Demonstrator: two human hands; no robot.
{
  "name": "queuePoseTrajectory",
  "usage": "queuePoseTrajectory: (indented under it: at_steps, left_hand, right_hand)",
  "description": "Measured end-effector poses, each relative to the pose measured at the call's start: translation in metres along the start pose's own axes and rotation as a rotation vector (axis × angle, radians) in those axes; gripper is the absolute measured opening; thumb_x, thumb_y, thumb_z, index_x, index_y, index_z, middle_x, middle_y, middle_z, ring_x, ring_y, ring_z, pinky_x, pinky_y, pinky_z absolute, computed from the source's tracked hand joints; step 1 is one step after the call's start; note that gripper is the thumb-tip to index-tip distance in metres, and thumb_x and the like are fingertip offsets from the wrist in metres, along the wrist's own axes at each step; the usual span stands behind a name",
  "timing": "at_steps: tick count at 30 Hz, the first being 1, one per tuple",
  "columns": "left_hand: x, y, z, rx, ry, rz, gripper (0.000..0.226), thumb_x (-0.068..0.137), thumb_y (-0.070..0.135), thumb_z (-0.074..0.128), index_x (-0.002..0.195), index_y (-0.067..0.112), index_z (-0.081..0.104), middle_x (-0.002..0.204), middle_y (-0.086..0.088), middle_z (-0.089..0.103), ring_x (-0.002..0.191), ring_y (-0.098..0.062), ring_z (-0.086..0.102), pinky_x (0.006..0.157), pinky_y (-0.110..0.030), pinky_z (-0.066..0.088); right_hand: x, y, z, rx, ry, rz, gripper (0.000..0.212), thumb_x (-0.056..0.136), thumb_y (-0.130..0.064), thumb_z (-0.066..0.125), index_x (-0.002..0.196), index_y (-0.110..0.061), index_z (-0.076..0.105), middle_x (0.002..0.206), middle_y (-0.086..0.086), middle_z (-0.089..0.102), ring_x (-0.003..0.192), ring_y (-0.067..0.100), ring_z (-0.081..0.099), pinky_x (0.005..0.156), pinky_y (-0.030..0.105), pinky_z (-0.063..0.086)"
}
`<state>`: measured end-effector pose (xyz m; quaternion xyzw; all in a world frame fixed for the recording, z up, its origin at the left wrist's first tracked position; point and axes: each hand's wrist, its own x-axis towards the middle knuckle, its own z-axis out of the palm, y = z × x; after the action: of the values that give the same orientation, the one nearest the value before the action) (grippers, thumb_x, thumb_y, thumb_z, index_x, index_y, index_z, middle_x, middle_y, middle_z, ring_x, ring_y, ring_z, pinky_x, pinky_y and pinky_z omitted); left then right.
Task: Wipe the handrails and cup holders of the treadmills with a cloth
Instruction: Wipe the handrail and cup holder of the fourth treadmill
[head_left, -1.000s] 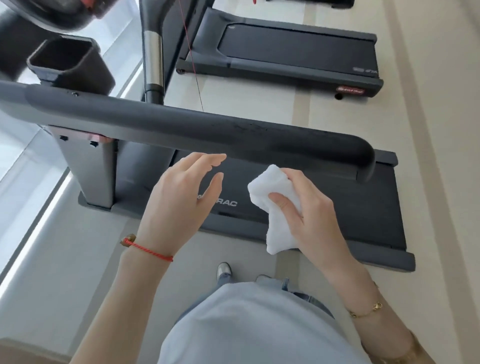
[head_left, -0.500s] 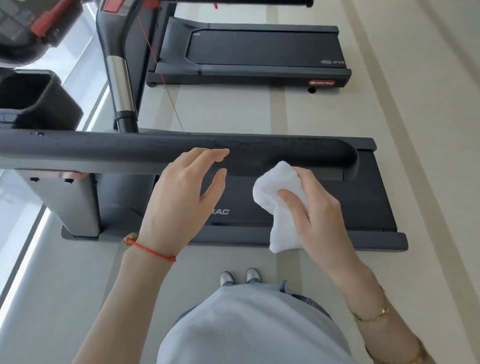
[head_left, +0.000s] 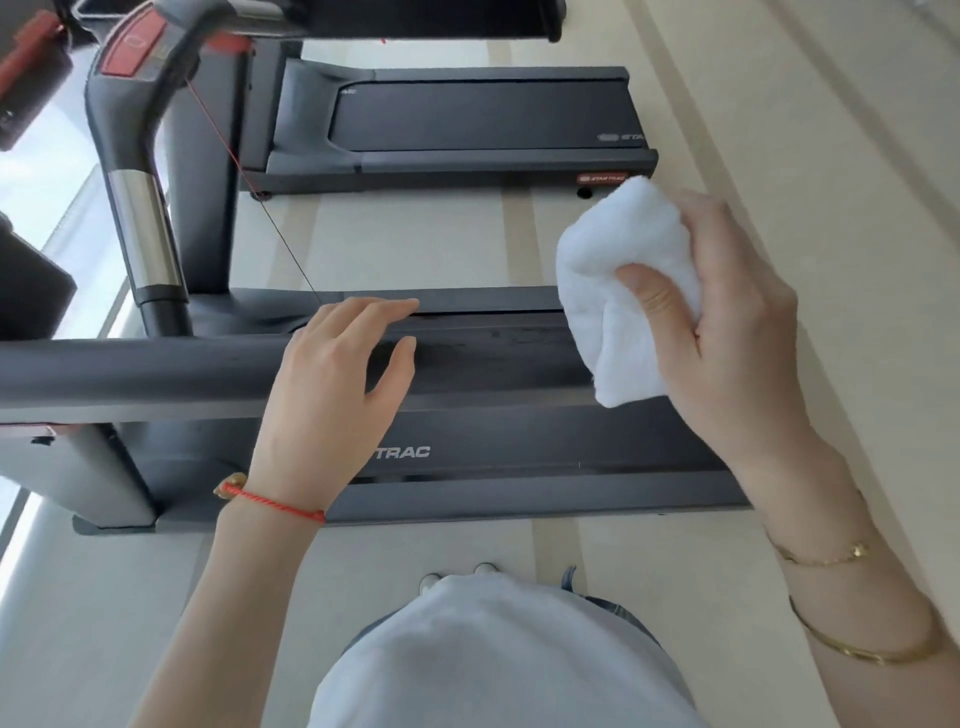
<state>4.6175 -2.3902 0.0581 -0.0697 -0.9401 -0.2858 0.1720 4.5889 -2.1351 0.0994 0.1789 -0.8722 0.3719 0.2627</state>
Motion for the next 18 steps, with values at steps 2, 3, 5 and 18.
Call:
queuePoseTrajectory:
  at_steps: [2,3,5,18]
  left_hand:
    - [0.001,-0.004,0.001,0.013,-0.001,-0.022,0.028,0.095,0.014,0.059,0.123,0.014,0.065,0.110,0.002,0.067,0.105,-0.021,0.059,0.092,-0.047,0.049]
    - [0.002,-0.005,0.002,0.020,-0.006,-0.034,0.029,0.095,0.014,0.059,0.123,0.014,0.065,0.111,0.002,0.067,0.104,-0.022,0.060,0.092,-0.048,0.049]
    - [0.002,-0.008,0.002,0.034,-0.027,-0.060,0.029,0.095,0.015,0.059,0.123,0.014,0.065,0.112,0.002,0.067,0.105,-0.021,0.059,0.092,-0.049,0.049]
    - [0.002,-0.012,0.005,0.104,-0.080,-0.126,0.029,0.095,0.016,0.058,0.123,0.016,0.065,0.115,0.001,0.067,0.109,-0.022,0.058,0.100,-0.049,0.044]
  right_hand:
    - [0.000,0.010,0.009,-0.027,-0.119,0.000,0.038,0.101,-0.035,0.047,0.128,-0.009,0.051,0.117,-0.008,0.056,0.104,0.001,0.049,0.090,0.011,0.036]
    - [-0.002,0.013,0.016,-0.043,-0.213,0.014,0.041,0.100,-0.039,0.044,0.129,-0.010,0.051,0.119,-0.003,0.058,0.106,0.008,0.050,0.093,0.016,0.037]
    - [-0.010,0.019,0.033,-0.086,-0.407,0.015,0.046,0.099,-0.041,0.040,0.130,-0.009,0.054,0.124,0.002,0.059,0.113,0.015,0.050,0.100,0.026,0.036]
    - [-0.015,0.044,0.042,-0.216,-0.496,-0.061,0.042,0.099,-0.046,0.044,0.131,-0.024,0.059,0.133,-0.008,0.058,0.124,0.013,0.050,0.107,0.020,0.029]
